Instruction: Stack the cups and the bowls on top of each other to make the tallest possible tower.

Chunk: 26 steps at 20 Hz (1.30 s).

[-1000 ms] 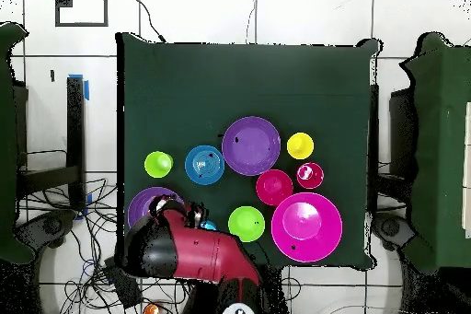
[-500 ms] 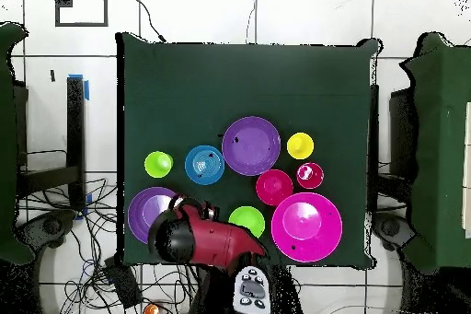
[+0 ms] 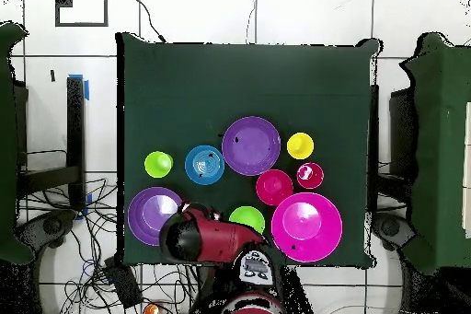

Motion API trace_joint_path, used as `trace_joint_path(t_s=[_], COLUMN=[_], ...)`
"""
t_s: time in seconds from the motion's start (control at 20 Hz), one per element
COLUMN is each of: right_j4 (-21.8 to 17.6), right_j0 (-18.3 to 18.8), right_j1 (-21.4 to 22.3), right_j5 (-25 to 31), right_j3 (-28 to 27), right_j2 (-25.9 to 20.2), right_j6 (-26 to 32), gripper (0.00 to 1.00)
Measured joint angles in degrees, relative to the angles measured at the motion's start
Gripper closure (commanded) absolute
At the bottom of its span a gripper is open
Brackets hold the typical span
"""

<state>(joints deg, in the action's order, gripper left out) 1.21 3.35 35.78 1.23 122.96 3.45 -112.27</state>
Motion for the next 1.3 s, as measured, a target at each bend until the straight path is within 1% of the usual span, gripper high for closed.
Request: trace_joint_path(t_s=[0.35, 0.55, 1.05, 1.3], right_j4=[-2.3, -3.0, -3.1, -4.4], right_j0=[1.4, 2.0, 2.0, 2.4], right_j1=[-2.0, -2.8, -3.0, -3.0], right_j5=[0.0, 0.0, 0.0, 0.0], right_j3=[-0.7, -0.9, -1.0, -1.0], right_j2=[0.0, 0.0, 0.0, 0.0], right_j6=[0.0, 0.0, 0.0, 0.0], gripper=[0.0, 0.0, 0.0, 0.0])
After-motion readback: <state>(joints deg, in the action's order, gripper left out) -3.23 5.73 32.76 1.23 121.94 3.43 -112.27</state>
